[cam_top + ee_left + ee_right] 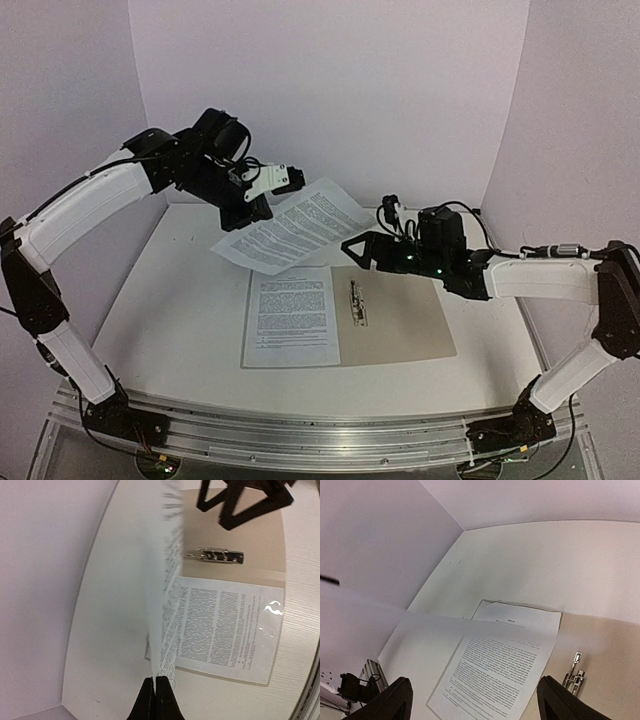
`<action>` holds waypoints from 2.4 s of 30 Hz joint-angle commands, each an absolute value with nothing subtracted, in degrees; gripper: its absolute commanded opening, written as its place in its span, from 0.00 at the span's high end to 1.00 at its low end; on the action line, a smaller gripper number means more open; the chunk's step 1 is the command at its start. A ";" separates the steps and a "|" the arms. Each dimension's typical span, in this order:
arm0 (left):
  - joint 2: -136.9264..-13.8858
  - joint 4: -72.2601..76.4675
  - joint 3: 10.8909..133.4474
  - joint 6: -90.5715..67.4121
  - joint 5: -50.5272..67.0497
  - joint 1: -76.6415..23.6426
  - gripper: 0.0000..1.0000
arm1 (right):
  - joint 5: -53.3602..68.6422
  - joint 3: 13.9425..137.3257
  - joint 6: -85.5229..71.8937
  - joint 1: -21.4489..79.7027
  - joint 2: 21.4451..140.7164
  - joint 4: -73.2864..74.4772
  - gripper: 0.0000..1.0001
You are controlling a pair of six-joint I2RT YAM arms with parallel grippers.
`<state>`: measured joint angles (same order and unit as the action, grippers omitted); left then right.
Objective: Put the files into the folder
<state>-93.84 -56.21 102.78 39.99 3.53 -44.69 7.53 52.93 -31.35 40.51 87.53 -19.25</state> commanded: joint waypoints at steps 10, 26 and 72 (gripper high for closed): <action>-85.27 -48.82 111.98 41.27 1.70 -43.77 1.00 | 12.57 40.28 -7.31 40.52 80.32 -54.36 0.08; -85.19 -47.20 116.00 34.73 8.34 -43.76 1.00 | 20.32 55.10 -12.11 40.52 97.04 -75.86 0.08; -87.88 -31.86 76.93 12.29 19.39 -37.15 0.08 | 37.42 83.95 3.52 10.37 99.22 66.39 1.00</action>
<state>-87.15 -36.84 80.58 10.70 15.75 -35.81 35.70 84.18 -2.94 11.77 96.90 55.35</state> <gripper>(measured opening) 0.924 0.008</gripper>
